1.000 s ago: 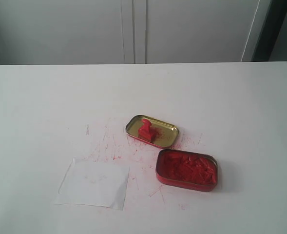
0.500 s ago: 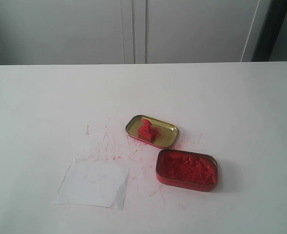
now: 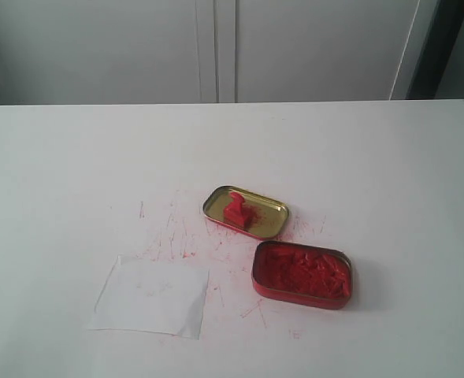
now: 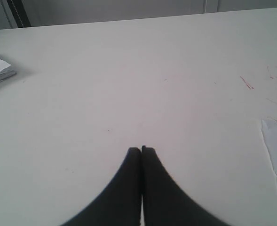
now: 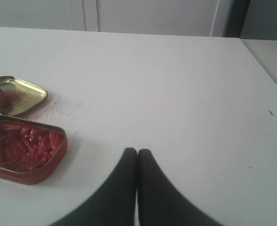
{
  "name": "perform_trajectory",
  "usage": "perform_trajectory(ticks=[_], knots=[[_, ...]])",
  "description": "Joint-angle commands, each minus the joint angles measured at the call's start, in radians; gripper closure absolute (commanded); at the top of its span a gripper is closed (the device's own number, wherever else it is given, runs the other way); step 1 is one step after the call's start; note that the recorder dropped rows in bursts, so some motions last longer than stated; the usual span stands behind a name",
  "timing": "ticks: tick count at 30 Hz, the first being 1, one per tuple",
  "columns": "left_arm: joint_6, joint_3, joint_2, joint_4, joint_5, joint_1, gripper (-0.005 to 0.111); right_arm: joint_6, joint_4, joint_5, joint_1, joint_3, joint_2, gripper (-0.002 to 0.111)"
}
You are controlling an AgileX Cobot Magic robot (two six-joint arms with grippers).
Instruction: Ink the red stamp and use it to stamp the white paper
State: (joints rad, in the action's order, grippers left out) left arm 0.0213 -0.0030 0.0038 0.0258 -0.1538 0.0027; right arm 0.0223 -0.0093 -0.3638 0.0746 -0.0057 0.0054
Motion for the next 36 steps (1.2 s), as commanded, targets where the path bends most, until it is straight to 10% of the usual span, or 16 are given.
perform_trajectory(ticks=[1,36], knots=[[0.001,0.003,-0.004,-0.001,0.004,-0.003,0.107,0.000,-0.005,0.015,-0.005,0.006,-0.005,0.108],[0.001,0.003,-0.004,-0.001,0.004,-0.003,0.107,0.000,-0.005,0.486,-0.005,0.006,-0.005,0.108]])
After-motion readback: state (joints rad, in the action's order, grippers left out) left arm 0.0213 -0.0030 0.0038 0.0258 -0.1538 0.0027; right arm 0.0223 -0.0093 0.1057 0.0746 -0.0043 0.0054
